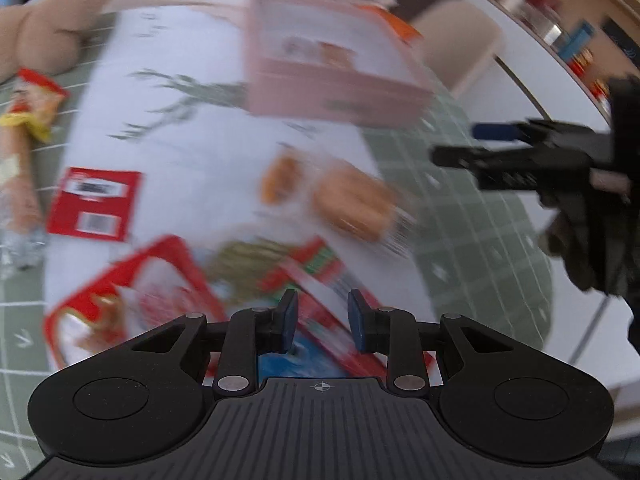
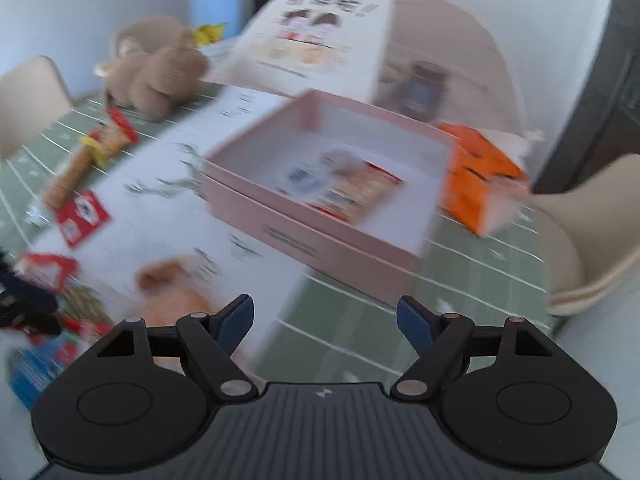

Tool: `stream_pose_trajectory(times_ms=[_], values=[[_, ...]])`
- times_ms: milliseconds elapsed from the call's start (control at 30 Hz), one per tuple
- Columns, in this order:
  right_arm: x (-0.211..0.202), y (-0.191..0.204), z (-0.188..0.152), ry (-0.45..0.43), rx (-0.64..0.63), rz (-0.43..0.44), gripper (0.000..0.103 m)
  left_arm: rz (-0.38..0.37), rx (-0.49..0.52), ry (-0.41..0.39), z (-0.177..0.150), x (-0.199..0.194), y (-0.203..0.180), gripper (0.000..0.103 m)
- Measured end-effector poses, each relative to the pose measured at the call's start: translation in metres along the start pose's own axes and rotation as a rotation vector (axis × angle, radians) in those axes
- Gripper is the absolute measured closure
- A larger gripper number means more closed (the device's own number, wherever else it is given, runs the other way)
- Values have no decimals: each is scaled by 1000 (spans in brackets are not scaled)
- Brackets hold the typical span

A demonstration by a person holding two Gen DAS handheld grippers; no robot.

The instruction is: Organize snacks

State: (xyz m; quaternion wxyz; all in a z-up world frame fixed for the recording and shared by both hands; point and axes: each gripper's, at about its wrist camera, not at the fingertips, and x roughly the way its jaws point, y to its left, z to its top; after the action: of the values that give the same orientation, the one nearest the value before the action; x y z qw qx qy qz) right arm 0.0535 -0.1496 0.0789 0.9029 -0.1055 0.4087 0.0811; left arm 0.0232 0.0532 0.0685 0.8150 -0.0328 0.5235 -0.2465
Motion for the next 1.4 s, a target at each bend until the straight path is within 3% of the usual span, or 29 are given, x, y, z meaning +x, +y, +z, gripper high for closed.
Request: stream_pose_trajectory(times_ms=[100,267,367,467,567,633,800,1033,1233,1400], values=[[0,-9,-14,15,28,26,24,14,-8,30,-8,2,-10,72],[0,-5,-36,4,-30,15,24,112,-113,48,-15,12,-8,72],[-3,-10,-48,6,-88,-21,24,106,-161,28,-10,19,-9,72],[-10,-29,-52,15,-77,-68,24,95,-128,24,0,31,-23,71],[-23,-48,-42,-5,-60,-110,24,61,-50,15,12,44,-43,57],[-30,-55,-29,-21,-45,-114,24,33,-22,11,15,47,-50,58],[-26,-33,-8,-29,-4,45,22,32,3,-30,11,27,-39,58],[30,38,-5,9,-102,166,22,183,-20,-84,34,12,-2,58],[39,24,2,-7,-29,132,22,217,12,-92,65,36,1,60],[39,-5,-6,15,53,122,21,238,51,-41,79,69,-6,73]])
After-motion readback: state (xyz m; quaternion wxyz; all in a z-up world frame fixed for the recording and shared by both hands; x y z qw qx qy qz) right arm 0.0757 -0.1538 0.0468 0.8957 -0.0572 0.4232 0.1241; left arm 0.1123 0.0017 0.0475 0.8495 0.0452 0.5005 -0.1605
